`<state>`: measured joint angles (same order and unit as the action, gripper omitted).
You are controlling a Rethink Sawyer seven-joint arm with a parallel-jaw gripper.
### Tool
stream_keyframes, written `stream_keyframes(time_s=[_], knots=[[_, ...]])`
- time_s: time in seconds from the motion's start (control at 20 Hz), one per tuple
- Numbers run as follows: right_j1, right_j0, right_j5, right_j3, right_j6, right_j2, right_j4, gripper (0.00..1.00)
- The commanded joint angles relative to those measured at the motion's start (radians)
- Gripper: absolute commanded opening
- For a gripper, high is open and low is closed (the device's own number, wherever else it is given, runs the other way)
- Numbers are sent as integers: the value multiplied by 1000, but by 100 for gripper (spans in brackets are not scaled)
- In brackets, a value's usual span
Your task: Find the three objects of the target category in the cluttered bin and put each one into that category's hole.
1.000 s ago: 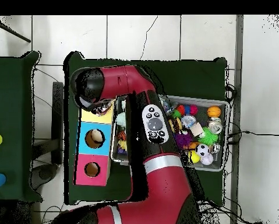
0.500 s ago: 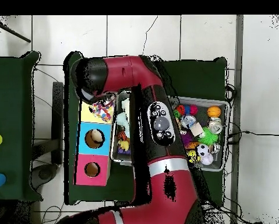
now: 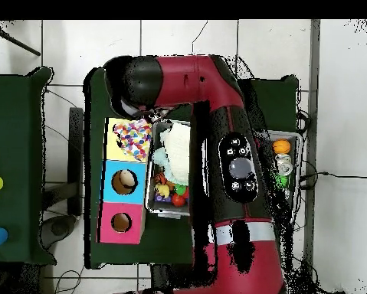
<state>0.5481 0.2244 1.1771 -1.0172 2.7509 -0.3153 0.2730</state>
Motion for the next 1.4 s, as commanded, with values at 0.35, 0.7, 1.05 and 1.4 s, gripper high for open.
stream_keyframes(time_s=[0.35,0.7,1.05,1.4], knots=[[14,1,61,-73,-153,-3,23,100],[43,-51,118,-134,-34,49,9,0],[39,-64,100,-230,40,64,-66,0],[-8,-87,45,-253,59,82,-72,0]])
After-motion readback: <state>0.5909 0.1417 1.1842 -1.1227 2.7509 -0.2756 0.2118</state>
